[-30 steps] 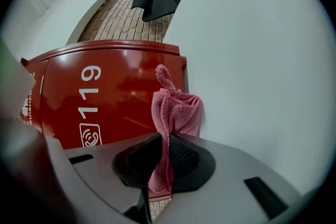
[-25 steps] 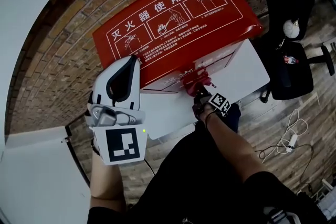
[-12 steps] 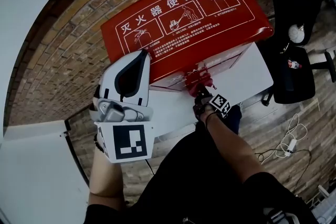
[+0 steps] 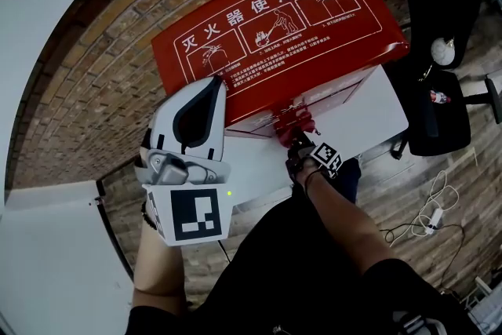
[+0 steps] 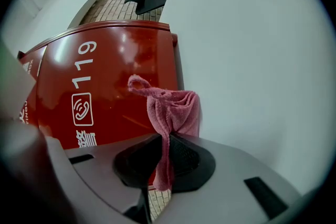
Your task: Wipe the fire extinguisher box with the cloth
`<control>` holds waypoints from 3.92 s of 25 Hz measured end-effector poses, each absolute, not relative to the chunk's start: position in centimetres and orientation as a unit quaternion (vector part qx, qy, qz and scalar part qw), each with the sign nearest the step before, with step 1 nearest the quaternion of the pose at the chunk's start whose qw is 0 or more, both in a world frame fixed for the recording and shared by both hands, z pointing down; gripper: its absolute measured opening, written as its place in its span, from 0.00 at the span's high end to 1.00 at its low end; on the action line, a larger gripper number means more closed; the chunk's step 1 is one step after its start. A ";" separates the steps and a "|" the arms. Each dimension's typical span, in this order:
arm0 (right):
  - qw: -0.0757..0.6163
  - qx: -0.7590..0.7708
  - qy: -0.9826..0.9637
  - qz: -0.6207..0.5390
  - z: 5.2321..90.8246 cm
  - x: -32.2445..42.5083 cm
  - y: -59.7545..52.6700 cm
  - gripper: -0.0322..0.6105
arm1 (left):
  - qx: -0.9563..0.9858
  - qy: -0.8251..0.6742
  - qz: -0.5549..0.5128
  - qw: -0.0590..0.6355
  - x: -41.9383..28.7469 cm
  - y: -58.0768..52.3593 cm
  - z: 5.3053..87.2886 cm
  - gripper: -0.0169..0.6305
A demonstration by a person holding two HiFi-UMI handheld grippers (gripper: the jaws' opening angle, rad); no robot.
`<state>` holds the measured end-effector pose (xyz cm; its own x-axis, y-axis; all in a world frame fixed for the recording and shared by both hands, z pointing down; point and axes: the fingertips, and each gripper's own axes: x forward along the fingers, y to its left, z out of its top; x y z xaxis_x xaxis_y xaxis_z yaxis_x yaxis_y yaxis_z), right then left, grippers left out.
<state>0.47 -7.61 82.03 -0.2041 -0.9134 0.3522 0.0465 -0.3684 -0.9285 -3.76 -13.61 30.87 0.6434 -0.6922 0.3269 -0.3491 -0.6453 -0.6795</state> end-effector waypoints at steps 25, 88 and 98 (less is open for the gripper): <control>0.403 -0.473 0.497 -0.606 72.4 0.9 -7.9 0.87 | -0.860 0.308 -0.283 0.292 -4.0 -13.5 30.8 0.95; 0.462 -0.378 0.626 -0.502 49.4 0.8 -8.9 0.87 | -0.865 0.298 -0.272 0.297 -4.1 -13.6 30.9 0.95; 0.475 -0.364 0.650 -0.468 43.4 0.6 -8.8 0.87 | -0.868 0.292 -0.269 0.298 -4.0 -13.5 30.9 0.95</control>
